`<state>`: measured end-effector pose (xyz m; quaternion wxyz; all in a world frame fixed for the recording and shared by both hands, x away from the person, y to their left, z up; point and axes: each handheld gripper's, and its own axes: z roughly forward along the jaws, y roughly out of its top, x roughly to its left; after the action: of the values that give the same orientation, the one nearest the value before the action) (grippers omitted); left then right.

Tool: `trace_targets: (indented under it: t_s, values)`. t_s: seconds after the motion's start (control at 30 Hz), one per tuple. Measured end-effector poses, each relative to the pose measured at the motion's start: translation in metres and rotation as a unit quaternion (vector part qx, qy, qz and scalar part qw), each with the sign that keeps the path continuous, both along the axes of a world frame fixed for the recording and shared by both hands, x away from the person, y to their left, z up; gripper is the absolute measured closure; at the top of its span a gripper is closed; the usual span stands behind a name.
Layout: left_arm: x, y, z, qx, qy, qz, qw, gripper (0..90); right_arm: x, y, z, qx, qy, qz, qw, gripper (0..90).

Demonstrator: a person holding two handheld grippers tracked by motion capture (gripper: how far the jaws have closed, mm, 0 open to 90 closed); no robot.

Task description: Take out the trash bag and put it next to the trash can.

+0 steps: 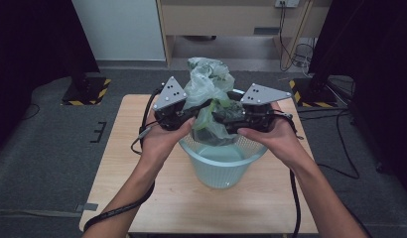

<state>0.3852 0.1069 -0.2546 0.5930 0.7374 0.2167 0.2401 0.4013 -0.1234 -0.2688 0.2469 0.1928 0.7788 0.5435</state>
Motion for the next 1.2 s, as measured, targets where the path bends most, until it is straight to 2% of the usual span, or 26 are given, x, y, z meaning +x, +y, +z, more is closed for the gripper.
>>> trace_targets:
  t_s: [0.1,0.23,0.33,0.4,0.53,0.63,0.73,0.77,0.97,1.1,1.2]
  values:
    - [-0.001,-0.001,0.000,-0.009,0.004,-0.015,0.9998,87.2,0.001,0.003,-0.001,-0.003,-0.010,0.002,0.9999,40.6]
    - [-0.003,-0.001,0.000,-0.027,0.010,-0.037,0.9989,86.9,0.003,0.006,-0.001,-0.003,-0.015,0.007,0.9999,66.4]
    - [-0.006,-0.002,-0.001,-0.022,0.005,-0.035,0.9991,85.8,0.005,0.004,0.001,0.013,-0.013,0.017,0.9997,83.1]
    - [-0.007,-0.002,-0.001,-0.020,0.002,-0.034,0.9992,83.2,0.005,0.003,0.002,0.024,-0.016,0.022,0.9994,88.0]
    - [-0.007,-0.006,-0.004,-0.006,0.000,-0.019,0.9998,68.6,0.007,0.000,0.003,0.048,-0.011,0.030,0.9983,89.1]
    - [-0.004,-0.009,-0.009,0.007,0.006,-0.010,0.9999,57.9,0.008,-0.003,0.006,0.069,-0.007,0.032,0.9971,89.2]
    - [-0.001,-0.013,-0.015,0.020,0.008,-0.002,0.9998,52.5,0.008,-0.004,0.007,0.076,-0.002,0.037,0.9964,89.2]
    - [0.000,-0.014,-0.016,0.022,0.009,0.000,0.9997,52.7,0.007,-0.004,0.007,0.077,0.000,0.038,0.9963,89.3]
    - [0.003,-0.014,-0.019,0.039,0.004,-0.003,0.9992,80.9,0.005,-0.002,0.007,0.072,0.003,0.039,0.9966,89.2]
    - [0.004,-0.011,-0.022,0.045,0.000,-0.001,0.9990,86.9,0.003,-0.003,0.008,0.063,0.001,0.034,0.9974,85.8]
    - [0.003,-0.011,-0.023,0.047,-0.003,0.005,0.9989,87.7,0.001,-0.004,0.008,0.057,0.000,0.022,0.9981,73.7]
